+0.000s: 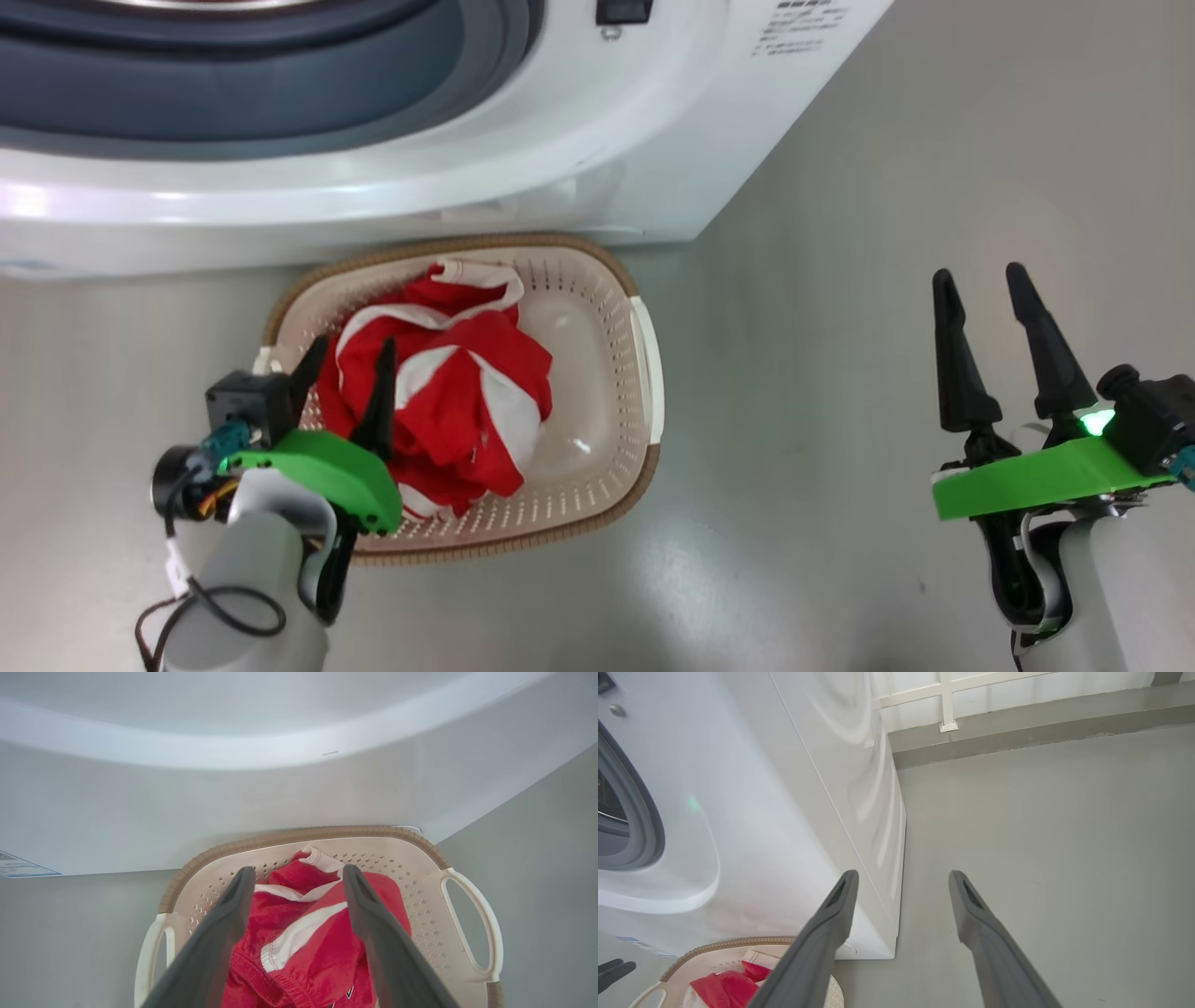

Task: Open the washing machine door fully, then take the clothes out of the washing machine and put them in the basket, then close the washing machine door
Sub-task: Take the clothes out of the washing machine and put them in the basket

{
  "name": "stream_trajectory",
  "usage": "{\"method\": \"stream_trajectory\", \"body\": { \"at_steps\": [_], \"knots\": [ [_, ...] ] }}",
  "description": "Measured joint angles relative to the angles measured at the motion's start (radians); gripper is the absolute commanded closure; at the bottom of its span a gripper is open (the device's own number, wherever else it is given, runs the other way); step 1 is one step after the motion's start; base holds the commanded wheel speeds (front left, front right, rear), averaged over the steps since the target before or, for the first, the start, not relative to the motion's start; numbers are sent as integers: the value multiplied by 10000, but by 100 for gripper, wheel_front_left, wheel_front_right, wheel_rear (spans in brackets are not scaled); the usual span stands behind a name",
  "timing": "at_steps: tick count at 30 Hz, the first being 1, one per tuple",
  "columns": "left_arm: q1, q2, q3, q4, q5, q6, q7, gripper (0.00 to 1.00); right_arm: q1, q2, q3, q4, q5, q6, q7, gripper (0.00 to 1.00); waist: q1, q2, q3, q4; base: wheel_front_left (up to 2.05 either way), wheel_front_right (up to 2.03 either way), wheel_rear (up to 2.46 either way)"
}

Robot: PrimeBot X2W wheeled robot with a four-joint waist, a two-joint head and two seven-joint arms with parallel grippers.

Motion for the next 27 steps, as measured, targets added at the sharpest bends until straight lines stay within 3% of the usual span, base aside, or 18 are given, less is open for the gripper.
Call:
{"method": "stream_trajectory", "body": {
  "at_steps": [17, 27],
  "knots": [
    [2380, -4, 1103, -2976, 525, 0, 0, 0, 1151, 10, 268, 533, -119, 0, 0, 0, 0, 0, -2341, -47, 0, 0, 0],
    [3731, 2, 1210, -4318, 587, 0, -2, 0, 1899, 21, 259, 696, -192, 0, 0, 0, 0, 0, -3573, -26, 0, 0, 0]
  ]
}}
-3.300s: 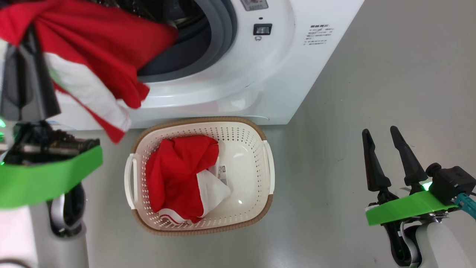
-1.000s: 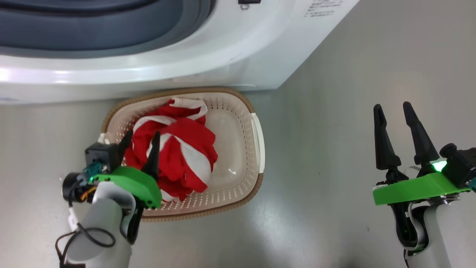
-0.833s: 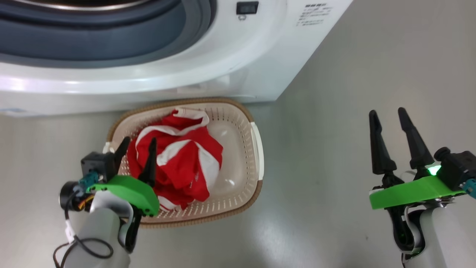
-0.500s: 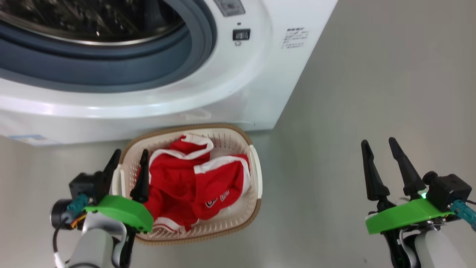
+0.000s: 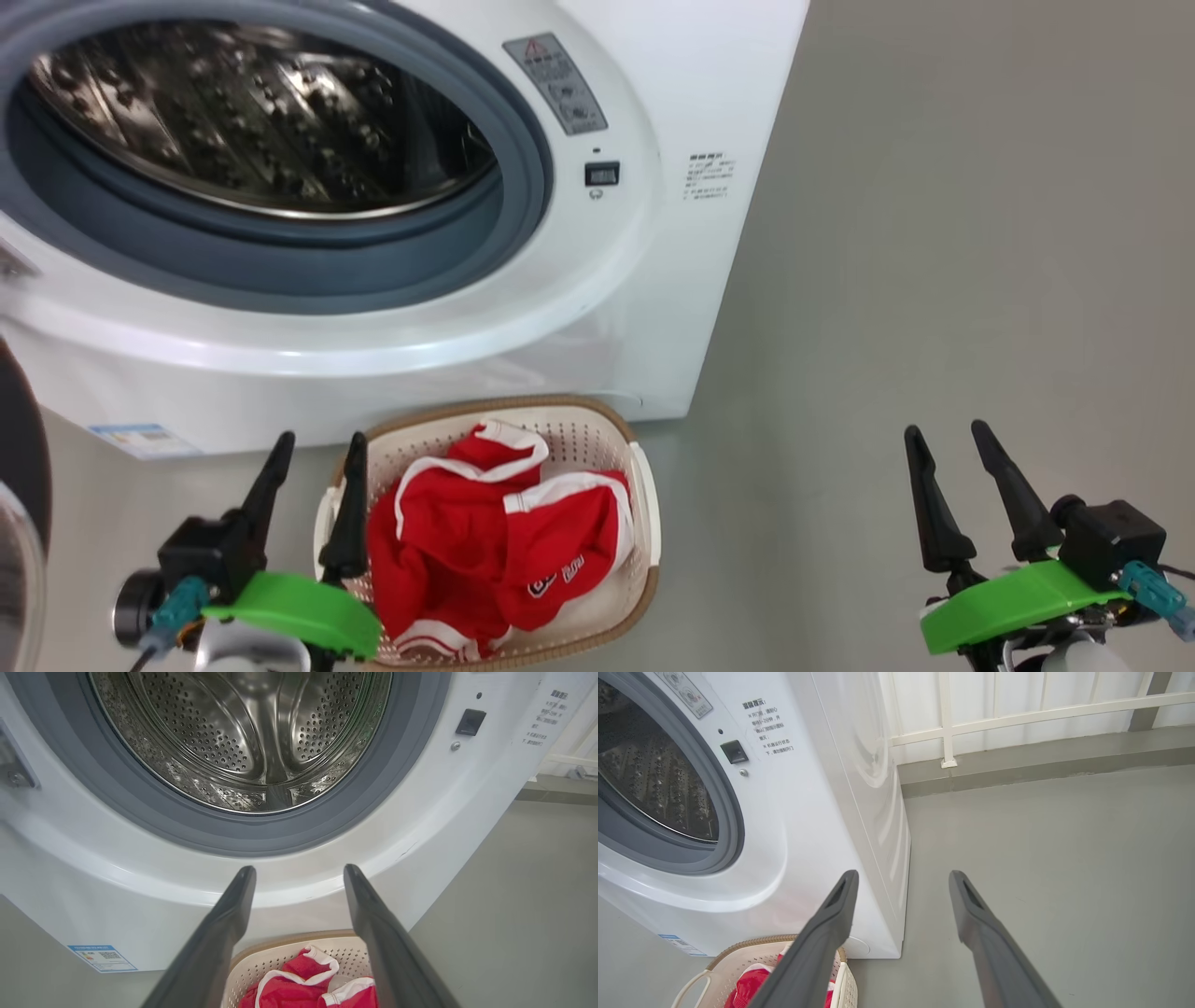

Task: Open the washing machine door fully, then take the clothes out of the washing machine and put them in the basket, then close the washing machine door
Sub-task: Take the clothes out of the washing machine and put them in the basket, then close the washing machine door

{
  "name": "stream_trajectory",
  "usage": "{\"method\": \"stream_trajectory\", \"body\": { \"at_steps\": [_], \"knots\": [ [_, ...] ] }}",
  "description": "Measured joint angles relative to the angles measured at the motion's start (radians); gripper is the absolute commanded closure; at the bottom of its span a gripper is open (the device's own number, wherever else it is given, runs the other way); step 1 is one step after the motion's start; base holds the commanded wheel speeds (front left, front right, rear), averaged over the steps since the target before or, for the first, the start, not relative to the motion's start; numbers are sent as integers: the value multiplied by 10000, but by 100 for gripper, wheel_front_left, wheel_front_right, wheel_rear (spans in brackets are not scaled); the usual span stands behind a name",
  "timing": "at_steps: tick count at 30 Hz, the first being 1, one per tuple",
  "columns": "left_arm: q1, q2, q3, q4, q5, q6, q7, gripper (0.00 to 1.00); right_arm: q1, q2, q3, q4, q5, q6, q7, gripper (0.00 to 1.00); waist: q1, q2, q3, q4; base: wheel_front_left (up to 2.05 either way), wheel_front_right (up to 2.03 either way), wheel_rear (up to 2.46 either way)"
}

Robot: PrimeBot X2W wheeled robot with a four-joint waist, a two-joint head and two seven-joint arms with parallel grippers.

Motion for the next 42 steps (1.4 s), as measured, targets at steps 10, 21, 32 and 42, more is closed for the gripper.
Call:
{"method": "stream_trajectory", "body": {
  "at_steps": [10, 21, 32, 42],
  "knots": [
    [1182, 12, 245, -1220, 199, 0, 0, 0, 487, 15, -75, -52, 0, 0, 0, 0, 0, 0, -836, -20, 0, 0, 0],
    [2498, 65, 518, -2309, 228, 0, 0, 0, 1136, -12, -119, -267, 2, 0, 0, 0, 0, 0, -1301, -75, 0, 0, 0],
    [2771, 10, 750, -2610, 295, 0, 0, 0, 1220, -21, -257, -313, 12, 0, 0, 0, 0, 0, -1220, -50, 0, 0, 0],
    [2769, -15, 830, -2610, 295, 0, 0, 0, 1218, -19, -199, -295, 13, 0, 0, 0, -1, 0, -1281, -100, 0, 0, 0]
  ]
}}
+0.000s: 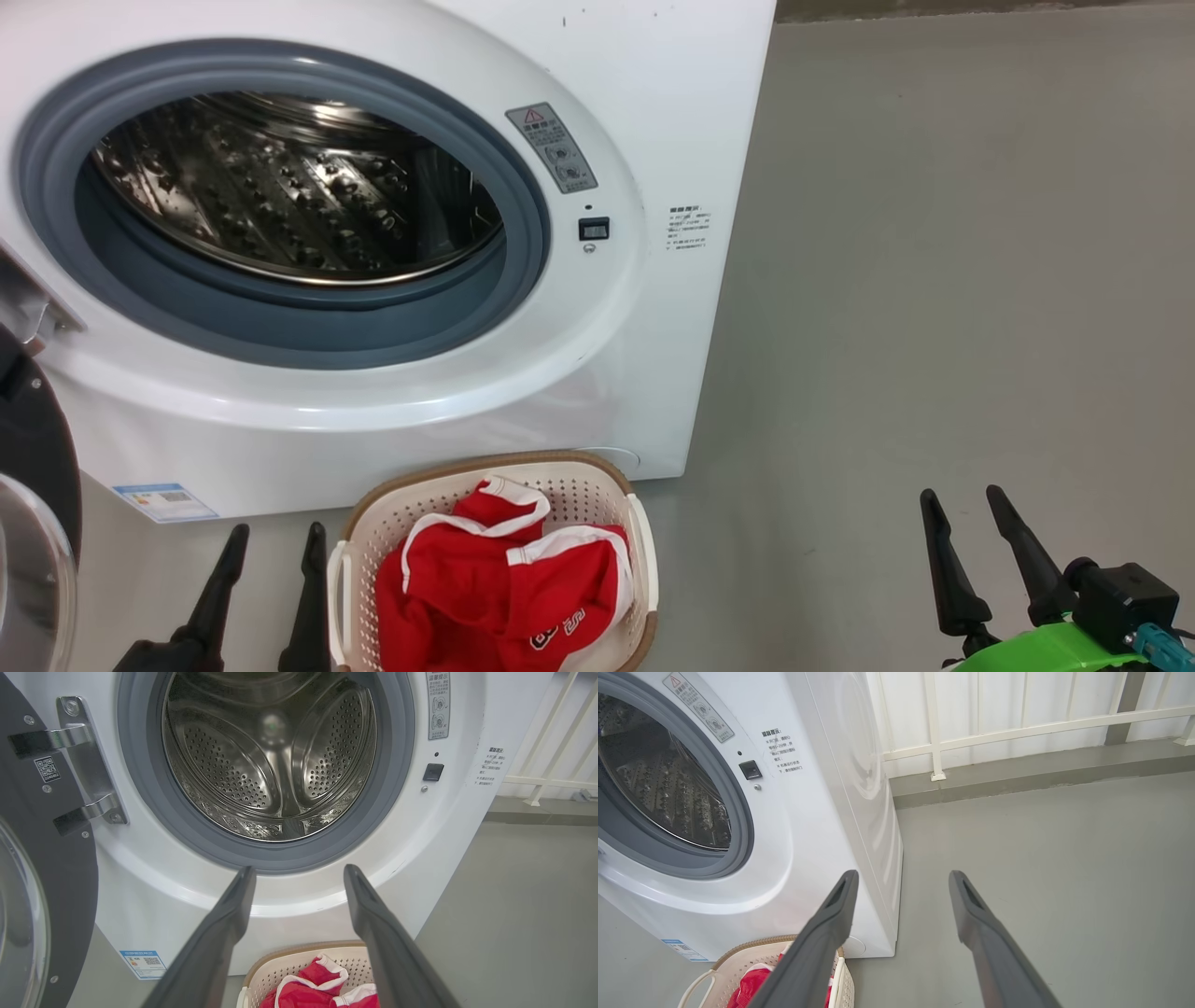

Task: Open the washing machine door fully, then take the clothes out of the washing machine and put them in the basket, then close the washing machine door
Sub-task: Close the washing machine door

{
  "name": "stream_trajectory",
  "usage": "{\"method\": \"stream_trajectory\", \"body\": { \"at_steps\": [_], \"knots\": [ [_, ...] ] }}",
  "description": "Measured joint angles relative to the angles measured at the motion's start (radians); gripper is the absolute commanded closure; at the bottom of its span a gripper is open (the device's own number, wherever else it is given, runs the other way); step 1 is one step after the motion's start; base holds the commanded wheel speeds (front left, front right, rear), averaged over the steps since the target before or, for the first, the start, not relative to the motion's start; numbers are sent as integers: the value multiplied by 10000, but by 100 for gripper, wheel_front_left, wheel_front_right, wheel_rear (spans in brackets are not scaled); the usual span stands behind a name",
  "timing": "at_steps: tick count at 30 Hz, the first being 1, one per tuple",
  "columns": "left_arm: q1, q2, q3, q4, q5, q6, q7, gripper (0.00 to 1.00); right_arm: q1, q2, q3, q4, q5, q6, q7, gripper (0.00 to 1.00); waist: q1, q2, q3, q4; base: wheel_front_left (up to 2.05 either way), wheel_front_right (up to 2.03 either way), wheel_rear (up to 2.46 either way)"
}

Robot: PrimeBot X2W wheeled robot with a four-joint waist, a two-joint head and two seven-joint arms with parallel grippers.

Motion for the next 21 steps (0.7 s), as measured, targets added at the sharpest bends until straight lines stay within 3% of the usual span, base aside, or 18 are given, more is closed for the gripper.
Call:
{"method": "stream_trajectory", "body": {
  "at_steps": [10, 21],
  "knots": [
    [0, -25, 2, 0, 173, 0, 0, 0, 0, 6, 48, 8, 0, 0, 0, 0, 1, 0, -33, 15, -13, 13, 0],
    [-3, -33, 35, -15, 171, 0, 0, 0, -1, 10, 46, 4, 0, 0, 0, 0, 1, 0, 53, 70, -109, 109, 0]
  ]
}}
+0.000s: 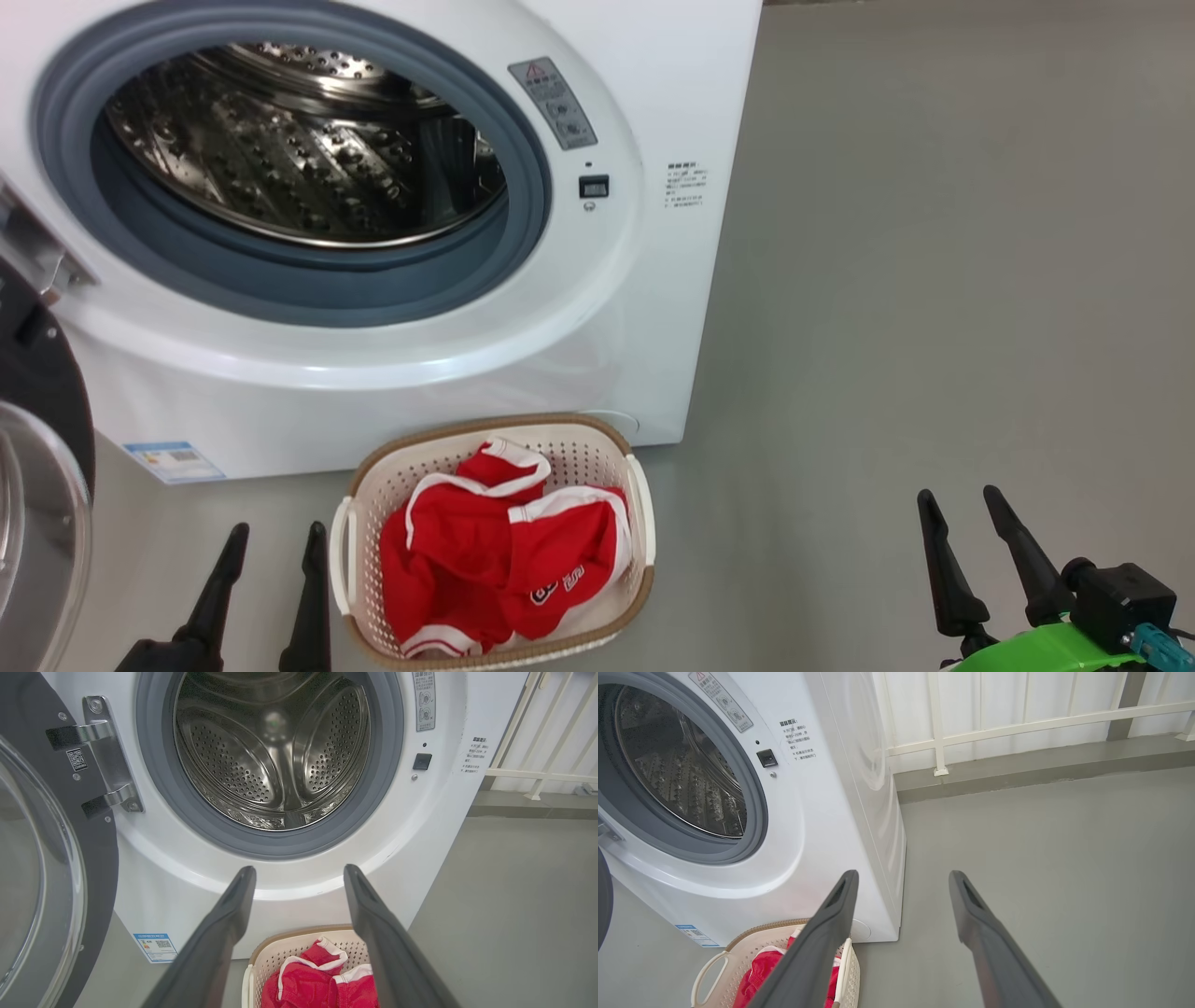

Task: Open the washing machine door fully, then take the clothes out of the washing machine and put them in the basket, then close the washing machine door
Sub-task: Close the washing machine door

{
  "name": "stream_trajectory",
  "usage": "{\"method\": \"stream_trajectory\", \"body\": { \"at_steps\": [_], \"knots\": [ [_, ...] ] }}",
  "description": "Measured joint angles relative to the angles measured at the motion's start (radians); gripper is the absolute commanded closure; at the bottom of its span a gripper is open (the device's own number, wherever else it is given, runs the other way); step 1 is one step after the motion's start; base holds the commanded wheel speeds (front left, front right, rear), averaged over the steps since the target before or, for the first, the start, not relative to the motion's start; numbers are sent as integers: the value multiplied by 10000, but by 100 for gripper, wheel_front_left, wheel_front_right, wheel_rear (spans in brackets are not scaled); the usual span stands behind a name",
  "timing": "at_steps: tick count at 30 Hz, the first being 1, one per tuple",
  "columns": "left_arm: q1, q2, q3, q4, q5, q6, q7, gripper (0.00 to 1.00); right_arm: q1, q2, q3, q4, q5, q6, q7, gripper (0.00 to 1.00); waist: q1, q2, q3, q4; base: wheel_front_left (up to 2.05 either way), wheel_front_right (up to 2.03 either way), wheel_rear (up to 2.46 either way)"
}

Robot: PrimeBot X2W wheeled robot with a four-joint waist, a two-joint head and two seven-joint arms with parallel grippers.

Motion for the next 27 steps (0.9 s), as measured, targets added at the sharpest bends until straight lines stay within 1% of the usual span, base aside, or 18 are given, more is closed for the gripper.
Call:
{"method": "stream_trajectory", "body": {
  "at_steps": [7, 19, 24, 27],
  "knots": [
    [-5, -8, 52, -2, -8, 0, 2, 0, 0, 8, -4, -12, 0, 0, 0, 0, 0, 1, 64, 9, -74, 74, 0],
    [-25, -17, 63, -4, -33, 0, 0, 0, 0, 19, -13, -13, 0, 0, 0, 0, 0, 0, 106, 82, -3, 3, 0],
    [-77, -23, 33, 36, -136, 0, 0, 0, -4, 21, -42, -31, -10, 0, 0, 0, 0, 0, 152, 283, 0, 0, 0],
    [-125, -23, -69, 65, -405, 19, 0, 0, -17, -2, -6, -31, -13, 0, 0, 0, 0, 0, 192, 518, 0, 0, 0]
  ]
}}
